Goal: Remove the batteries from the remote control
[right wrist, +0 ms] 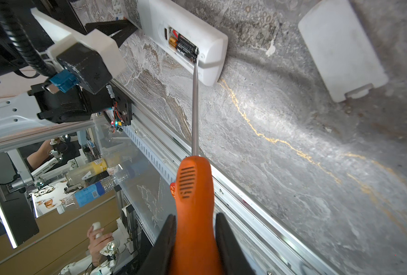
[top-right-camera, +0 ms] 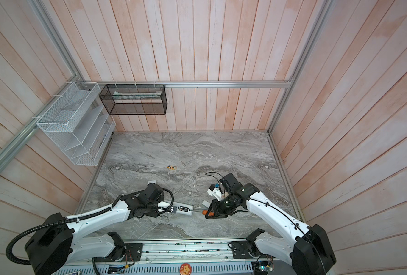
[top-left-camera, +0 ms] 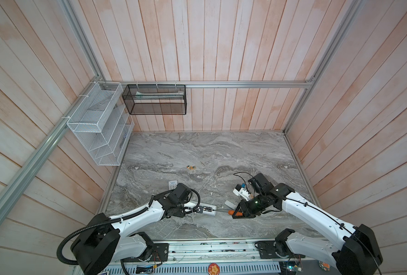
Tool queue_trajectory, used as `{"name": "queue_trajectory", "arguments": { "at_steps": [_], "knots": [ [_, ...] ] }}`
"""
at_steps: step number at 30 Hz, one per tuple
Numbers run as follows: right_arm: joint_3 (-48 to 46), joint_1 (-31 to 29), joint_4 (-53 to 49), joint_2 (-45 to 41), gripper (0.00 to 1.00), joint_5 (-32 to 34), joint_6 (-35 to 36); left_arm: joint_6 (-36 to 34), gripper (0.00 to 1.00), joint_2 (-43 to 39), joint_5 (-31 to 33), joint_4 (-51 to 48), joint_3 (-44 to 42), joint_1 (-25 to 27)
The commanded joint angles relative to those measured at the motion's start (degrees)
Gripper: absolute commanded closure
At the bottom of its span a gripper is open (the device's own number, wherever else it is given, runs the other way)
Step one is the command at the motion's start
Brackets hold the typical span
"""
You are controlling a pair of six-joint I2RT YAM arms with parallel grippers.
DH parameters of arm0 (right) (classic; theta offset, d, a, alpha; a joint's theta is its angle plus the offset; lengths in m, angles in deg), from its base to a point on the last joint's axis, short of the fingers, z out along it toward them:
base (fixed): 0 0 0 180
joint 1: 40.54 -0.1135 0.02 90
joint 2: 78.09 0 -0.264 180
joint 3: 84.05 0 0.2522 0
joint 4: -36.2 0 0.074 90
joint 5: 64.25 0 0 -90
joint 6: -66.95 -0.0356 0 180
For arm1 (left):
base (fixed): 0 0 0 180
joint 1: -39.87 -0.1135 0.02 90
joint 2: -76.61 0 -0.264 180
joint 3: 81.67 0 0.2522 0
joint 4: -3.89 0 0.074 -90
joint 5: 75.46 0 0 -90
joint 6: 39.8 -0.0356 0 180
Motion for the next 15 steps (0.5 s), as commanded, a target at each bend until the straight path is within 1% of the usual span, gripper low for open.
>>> {"name": "queue_trajectory", "arguments": {
  "at_steps": [1, 6, 15],
  "knots": [
    [-0.50, 0.22, 0.67, 0.60, 1.00, -0.35, -0.71, 0.34, 0.91, -0.62, 0.63, -0.06, 1.11, 0.28],
    [-0.83, 0.36, 1.22, 2.39, 1.00, 0.09, -0.08, 0.35, 0.91, -1.10, 0.72, -0.10, 0.91, 0.37],
    [-2.85, 0.54, 4.43, 2.83, 1.00, -0.55, -0.75, 0.53, 0.91, -0.98, 0.41, -0.12, 1.04, 0.45]
  ]
}}
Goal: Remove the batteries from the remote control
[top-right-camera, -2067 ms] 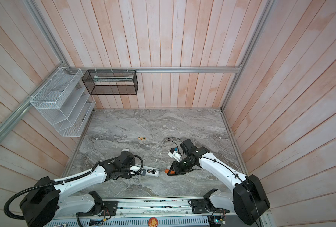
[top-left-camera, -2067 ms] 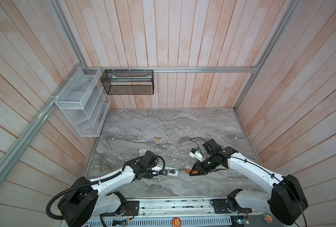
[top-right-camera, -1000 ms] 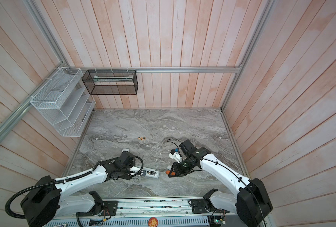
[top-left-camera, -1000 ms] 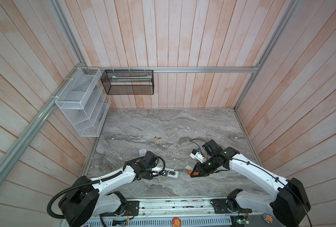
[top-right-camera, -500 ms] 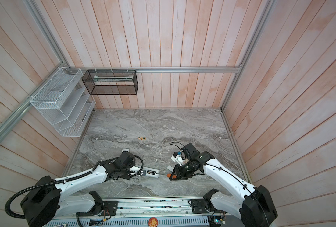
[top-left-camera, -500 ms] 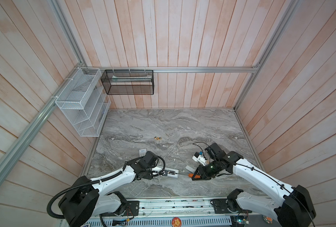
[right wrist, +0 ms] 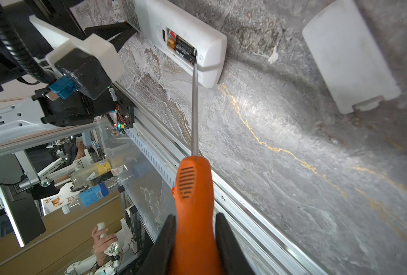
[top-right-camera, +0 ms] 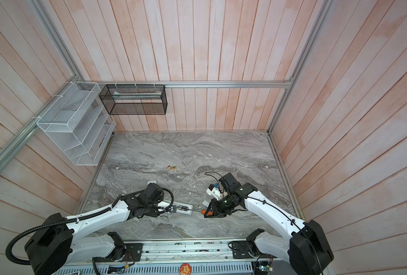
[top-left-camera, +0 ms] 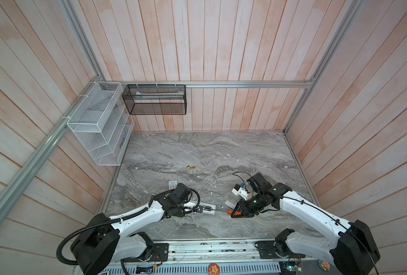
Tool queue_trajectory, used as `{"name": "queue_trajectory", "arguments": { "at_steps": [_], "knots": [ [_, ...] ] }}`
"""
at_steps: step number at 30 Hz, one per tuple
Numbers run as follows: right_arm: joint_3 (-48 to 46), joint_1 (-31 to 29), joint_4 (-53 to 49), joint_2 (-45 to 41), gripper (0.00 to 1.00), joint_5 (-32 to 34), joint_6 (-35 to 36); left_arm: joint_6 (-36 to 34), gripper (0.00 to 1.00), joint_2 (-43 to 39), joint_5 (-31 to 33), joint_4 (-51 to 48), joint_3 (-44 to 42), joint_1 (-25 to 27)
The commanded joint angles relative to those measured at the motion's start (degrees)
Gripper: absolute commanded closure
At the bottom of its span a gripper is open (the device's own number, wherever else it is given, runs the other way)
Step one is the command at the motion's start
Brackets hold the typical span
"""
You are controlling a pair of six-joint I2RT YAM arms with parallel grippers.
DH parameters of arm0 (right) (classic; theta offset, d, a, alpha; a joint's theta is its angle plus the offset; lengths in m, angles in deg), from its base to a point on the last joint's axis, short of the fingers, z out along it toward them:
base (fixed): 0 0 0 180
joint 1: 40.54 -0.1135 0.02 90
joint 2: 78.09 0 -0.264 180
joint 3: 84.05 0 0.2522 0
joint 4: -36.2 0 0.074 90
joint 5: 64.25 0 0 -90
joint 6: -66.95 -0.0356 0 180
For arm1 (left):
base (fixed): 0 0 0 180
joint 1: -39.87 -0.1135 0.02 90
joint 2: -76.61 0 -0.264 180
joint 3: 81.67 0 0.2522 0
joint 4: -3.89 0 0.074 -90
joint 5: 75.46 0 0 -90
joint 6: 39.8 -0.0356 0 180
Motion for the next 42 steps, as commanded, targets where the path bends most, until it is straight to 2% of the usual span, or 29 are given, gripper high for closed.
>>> {"name": "queue_trajectory", "arguments": {
  "at_steps": [1, 15, 27, 30, 35, 42],
  "knots": [
    [-2.29, 0.17, 1.87, 0.45, 1.00, 0.17, -0.47, 0.07, 0.91, -0.81, -1.09, -0.13, 1.02, 0.37],
    [-1.89, -1.25, 6.42, -1.53, 1.00, -5.33, 3.65, 0.60, 0.94, 2.36, -2.55, -1.42, 2.25, 0.72],
    [0.31, -4.04, 9.01, -2.51, 1.00, -7.25, 3.78, 1.16, 0.95, 3.41, -2.28, -0.73, 2.51, 0.72],
    [0.34, -4.04, 8.91, -2.72, 1.00, -6.07, 3.12, 1.30, 0.95, 3.27, -2.20, -0.54, 2.52, 0.72],
    [1.27, -3.61, 1.62, -1.37, 1.00, 1.28, 0.62, 1.61, 0.95, 2.47, -1.66, -0.21, 2.42, 0.72],
    [1.20, -3.33, -1.29, -2.73, 1.00, 3.78, -1.38, 1.48, 0.95, 2.17, -1.23, 0.01, 2.24, 0.72]
  ]
}}
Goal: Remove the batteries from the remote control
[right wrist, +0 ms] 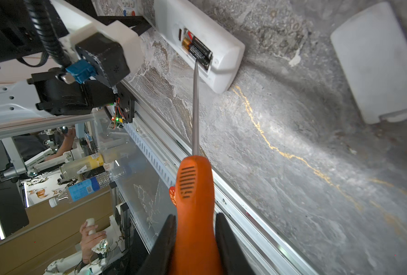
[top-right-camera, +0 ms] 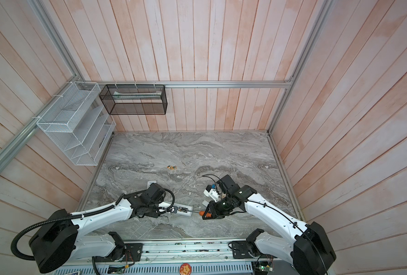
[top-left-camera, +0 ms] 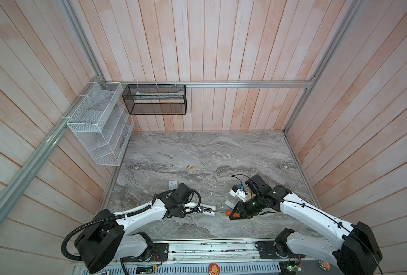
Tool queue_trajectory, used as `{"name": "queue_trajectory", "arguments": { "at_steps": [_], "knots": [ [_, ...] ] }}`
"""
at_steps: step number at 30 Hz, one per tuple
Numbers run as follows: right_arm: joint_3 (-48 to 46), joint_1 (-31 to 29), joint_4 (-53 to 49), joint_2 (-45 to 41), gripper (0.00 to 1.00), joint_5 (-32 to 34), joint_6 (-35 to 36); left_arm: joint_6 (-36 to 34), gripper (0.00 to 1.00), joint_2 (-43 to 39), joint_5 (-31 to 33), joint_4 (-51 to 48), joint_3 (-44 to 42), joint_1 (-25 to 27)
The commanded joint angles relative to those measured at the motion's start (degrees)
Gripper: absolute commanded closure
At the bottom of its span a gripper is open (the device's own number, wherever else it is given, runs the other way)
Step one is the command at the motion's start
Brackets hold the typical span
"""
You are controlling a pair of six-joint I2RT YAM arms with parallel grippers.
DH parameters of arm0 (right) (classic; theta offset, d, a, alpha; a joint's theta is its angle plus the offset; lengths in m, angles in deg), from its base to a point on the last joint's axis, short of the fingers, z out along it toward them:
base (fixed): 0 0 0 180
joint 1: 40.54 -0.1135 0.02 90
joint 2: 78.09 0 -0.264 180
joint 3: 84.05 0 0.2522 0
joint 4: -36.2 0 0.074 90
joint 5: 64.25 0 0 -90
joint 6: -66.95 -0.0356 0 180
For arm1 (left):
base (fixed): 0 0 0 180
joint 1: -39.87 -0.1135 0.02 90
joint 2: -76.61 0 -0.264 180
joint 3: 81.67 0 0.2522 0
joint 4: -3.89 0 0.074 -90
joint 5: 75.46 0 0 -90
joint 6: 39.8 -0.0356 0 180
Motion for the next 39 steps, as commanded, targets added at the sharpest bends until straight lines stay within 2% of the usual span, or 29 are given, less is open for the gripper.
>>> {"name": "queue_trajectory", "arguments": {
  "at_steps": [1, 8, 20, 27, 35, 39],
  "knots": [
    [1.50, 0.50, -2.95, -0.80, 1.00, 2.05, -0.84, 0.51, 0.95, -0.63, -0.87, 1.16, 1.24, 0.33],
    [0.96, 3.08, -3.59, -0.22, 1.00, 2.45, 0.55, 0.67, 0.95, -0.99, -0.76, 1.10, 1.15, 0.33],
    [-0.16, 3.25, -2.43, 1.40, 1.00, 0.82, 0.26, 1.37, 0.95, -0.99, -0.05, 1.36, 1.38, 0.96],
    [-3.18, 3.18, 3.03, 1.04, 1.00, -2.64, -3.20, 2.19, 0.95, -1.38, 0.09, 1.46, 1.61, 1.29],
    [-4.61, 3.47, 5.14, -0.96, 1.00, 0.53, -6.27, 2.66, 0.95, -1.42, 0.31, 1.32, 1.70, 1.47],
    [-5.92, 3.67, 8.34, -1.42, 1.00, -0.98, -8.34, 2.86, 0.95, -1.14, 0.33, 1.37, 1.77, 1.82]
  ]
}}
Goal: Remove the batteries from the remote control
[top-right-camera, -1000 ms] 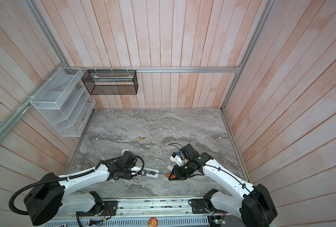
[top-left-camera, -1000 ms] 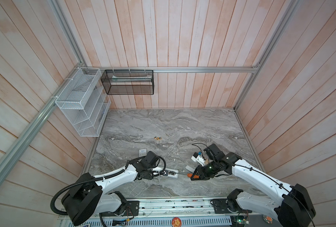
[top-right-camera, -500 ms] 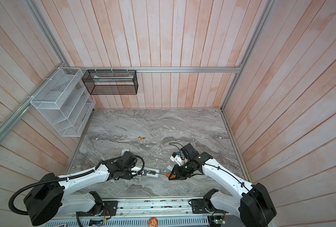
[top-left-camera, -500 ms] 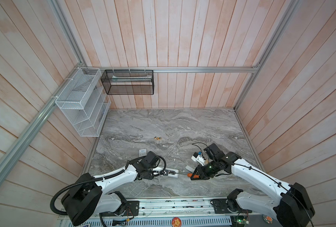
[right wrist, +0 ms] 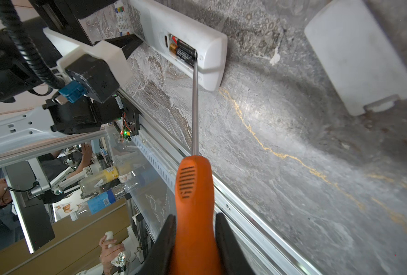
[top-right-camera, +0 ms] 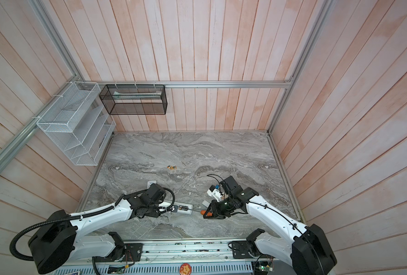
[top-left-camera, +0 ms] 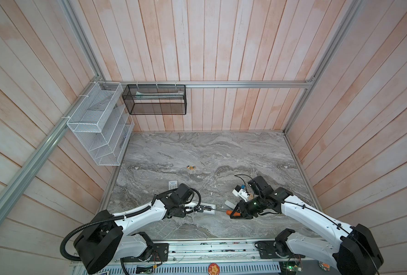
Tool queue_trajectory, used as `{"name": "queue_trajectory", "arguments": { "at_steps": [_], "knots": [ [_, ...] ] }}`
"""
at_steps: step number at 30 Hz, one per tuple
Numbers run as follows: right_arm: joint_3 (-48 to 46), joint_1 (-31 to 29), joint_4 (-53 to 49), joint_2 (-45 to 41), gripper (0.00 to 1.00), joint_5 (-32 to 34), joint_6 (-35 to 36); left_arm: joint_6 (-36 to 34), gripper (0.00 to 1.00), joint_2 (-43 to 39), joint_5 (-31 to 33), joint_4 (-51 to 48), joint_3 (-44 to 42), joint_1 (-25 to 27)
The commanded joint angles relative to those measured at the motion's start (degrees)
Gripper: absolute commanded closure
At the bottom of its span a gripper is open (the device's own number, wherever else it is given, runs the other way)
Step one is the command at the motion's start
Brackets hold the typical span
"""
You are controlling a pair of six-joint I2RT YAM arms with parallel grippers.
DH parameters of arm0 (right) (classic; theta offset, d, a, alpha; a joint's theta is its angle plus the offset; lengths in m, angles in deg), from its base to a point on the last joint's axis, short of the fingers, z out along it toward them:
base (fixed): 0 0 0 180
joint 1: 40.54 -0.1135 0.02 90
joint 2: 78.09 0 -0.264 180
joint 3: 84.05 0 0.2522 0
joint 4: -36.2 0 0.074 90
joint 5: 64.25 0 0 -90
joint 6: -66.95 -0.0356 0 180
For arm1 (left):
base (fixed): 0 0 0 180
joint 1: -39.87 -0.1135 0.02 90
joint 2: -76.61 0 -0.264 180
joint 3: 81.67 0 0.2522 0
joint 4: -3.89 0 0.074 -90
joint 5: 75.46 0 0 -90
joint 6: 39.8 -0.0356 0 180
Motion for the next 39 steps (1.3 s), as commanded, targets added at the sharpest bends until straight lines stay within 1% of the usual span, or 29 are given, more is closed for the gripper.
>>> {"name": "queue_trajectory", "arguments": {
  "at_steps": [1, 8, 15, 21, 30, 35, 39],
  "knots": [
    [-1.95, 0.30, 3.77, 0.13, 1.00, 1.03, -2.75, -0.03, 0.95, -0.49, -1.70, 1.47, 1.60, 0.81],
    [-2.44, 0.09, 10.57, -0.68, 1.00, -5.21, -1.94, -0.39, 0.96, -0.21, -2.78, 1.75, 1.42, 0.86],
    [-2.13, -0.54, 11.52, 0.05, 1.00, -8.63, 1.85, -0.28, 0.96, 1.24, -3.22, 2.13, 1.74, 0.81],
    [-1.29, -2.48, 12.66, 0.80, 1.00, -10.70, 3.97, -0.15, 0.97, 2.56, -3.03, 2.51, 2.18, 0.77],
    [2.41, -4.51, 12.25, -0.60, 1.00, -10.61, 4.28, 0.49, 0.97, 4.06, -1.86, 3.15, 2.57, 0.37],
    [2.93, -4.48, 11.73, -0.26, 1.00, -9.33, 4.30, 0.75, 0.97, 4.50, -1.80, 3.37, 2.68, 0.29],
    [2.96, -4.40, 10.96, 0.57, 1.00, -6.78, 3.80, 1.25, 0.98, 4.15, -1.94, 3.24, 2.82, 0.20]
  ]
}}
